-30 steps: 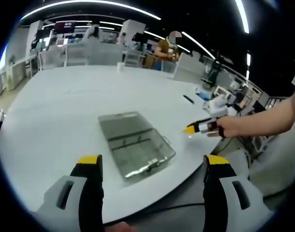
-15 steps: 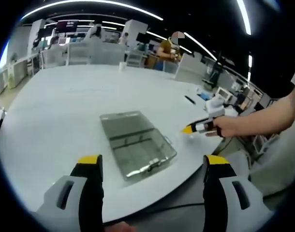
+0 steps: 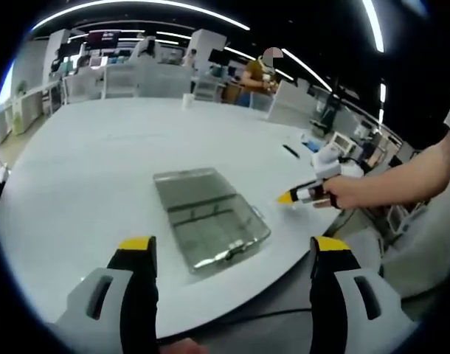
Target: Insert the divider into the dual guide fixture by aligning both edges with the guide slots and pushing it downward to the bottom, including one-sided entry, uneven engagement, binding, and posture correction.
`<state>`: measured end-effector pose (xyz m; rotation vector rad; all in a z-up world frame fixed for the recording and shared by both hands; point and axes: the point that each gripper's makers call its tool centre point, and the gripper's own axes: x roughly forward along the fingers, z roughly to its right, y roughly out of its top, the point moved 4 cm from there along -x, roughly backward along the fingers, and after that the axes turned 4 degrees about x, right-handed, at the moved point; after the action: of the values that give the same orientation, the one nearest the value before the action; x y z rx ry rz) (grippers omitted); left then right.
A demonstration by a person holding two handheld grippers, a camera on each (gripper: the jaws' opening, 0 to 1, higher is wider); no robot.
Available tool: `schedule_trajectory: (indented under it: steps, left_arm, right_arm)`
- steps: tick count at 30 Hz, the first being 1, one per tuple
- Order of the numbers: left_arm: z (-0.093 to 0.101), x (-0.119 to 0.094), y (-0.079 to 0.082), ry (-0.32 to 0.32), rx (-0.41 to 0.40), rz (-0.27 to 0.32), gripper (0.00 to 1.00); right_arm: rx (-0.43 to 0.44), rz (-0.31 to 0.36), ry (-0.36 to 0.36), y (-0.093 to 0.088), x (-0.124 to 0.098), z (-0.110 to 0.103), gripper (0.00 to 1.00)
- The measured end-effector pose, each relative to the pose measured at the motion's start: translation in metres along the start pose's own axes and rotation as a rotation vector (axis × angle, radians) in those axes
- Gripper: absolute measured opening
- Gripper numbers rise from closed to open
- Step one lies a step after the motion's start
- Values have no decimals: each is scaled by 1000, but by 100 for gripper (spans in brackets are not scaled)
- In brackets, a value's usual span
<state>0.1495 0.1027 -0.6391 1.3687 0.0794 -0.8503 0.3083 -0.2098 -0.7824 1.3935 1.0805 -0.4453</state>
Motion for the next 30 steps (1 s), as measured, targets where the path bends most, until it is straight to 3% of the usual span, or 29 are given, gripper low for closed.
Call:
schedule_trajectory:
  steps: [10, 21, 30]
  left_arm:
    - [0, 1, 0, 0, -6, 3, 83]
    - [-2, 0, -1, 2, -11, 5, 83]
    - [-2, 1, -2, -1, -10, 6, 83]
  right_arm:
    - [7, -25, -41, 0, 1, -4, 34]
    - [20, -50, -82, 2, 12, 9, 32]
    - [18, -72, -128, -2, 3, -8, 30]
